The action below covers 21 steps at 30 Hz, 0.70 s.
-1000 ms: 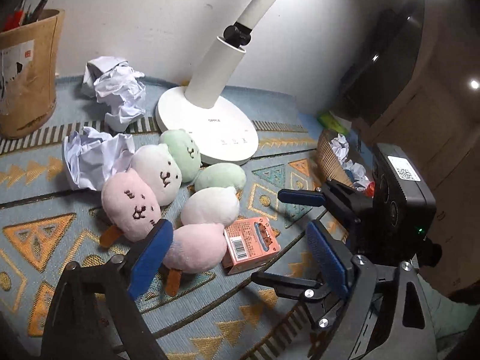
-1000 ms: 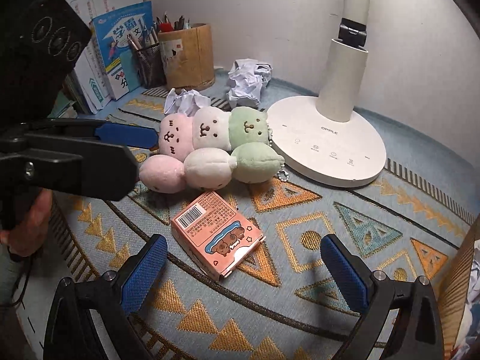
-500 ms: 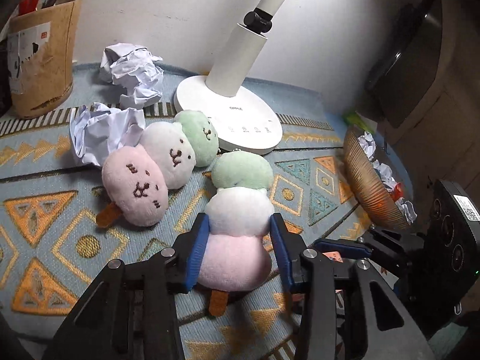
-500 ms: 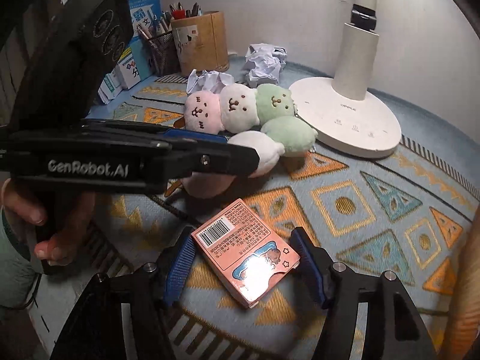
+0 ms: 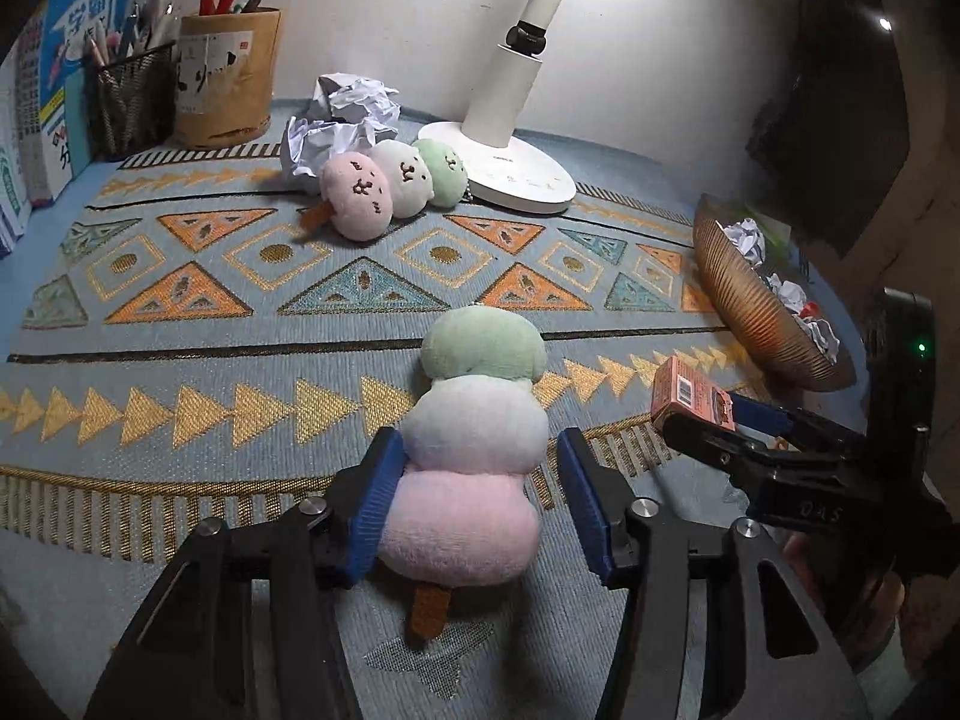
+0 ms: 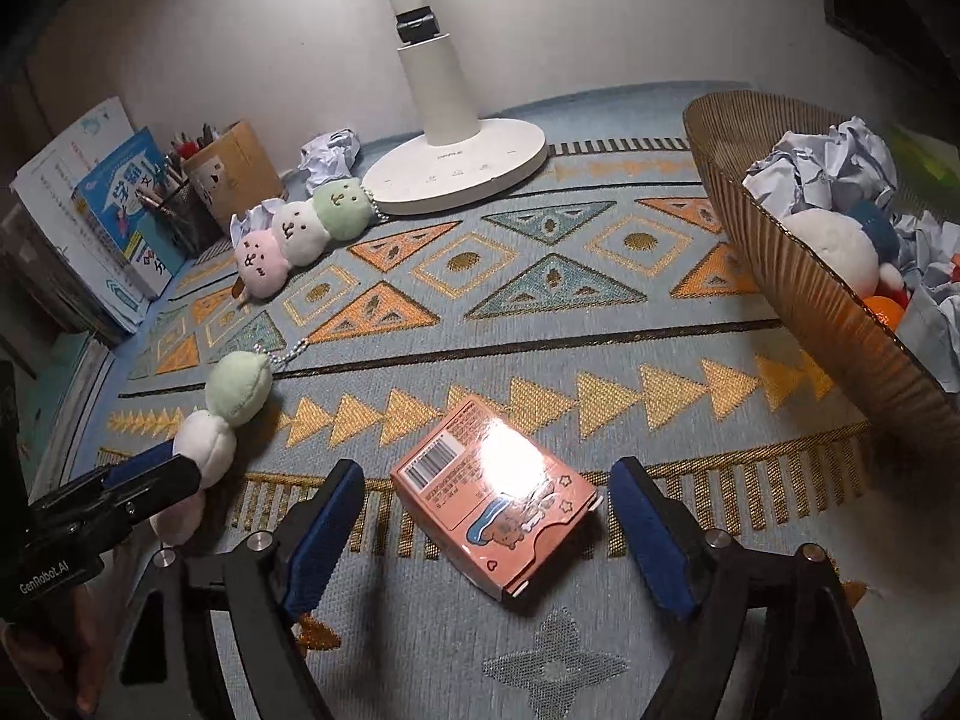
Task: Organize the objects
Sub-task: 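Lift the dango plush with the left gripper while the right grasps the pink snack box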
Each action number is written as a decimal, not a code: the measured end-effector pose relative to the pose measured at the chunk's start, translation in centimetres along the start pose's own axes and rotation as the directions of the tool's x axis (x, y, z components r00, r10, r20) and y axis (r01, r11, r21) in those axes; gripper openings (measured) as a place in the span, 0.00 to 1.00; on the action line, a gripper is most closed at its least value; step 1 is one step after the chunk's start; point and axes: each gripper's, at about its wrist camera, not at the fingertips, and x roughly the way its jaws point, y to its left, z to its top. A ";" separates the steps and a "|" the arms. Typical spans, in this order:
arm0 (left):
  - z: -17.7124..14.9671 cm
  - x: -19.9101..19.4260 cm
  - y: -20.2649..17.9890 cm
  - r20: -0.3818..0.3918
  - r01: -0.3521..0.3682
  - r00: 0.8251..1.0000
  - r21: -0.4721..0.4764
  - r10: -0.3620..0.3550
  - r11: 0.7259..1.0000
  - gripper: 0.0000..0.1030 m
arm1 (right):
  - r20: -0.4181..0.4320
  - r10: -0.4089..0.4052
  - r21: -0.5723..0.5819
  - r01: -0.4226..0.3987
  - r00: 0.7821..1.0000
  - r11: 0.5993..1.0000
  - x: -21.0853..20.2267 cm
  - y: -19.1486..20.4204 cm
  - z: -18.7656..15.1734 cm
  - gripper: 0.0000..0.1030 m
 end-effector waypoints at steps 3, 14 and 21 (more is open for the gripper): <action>-0.2 0.8 -0.2 0.024 -0.031 0.999 -0.008 0.031 0.999 0.83 | -0.006 -0.033 -0.059 0.033 0.999 0.998 0.0 0.9 -0.9 0.87; -0.3 1.0 -1.1 0.015 -0.062 0.998 0.033 0.061 0.998 0.84 | 0.056 -0.043 -0.213 0.054 0.998 0.975 -0.7 4.3 -2.2 0.86; -0.3 0.9 -1.0 0.018 -0.078 0.997 0.033 0.077 0.996 0.82 | 0.021 -0.111 -0.210 0.113 0.994 0.971 1.1 4.2 -0.9 0.86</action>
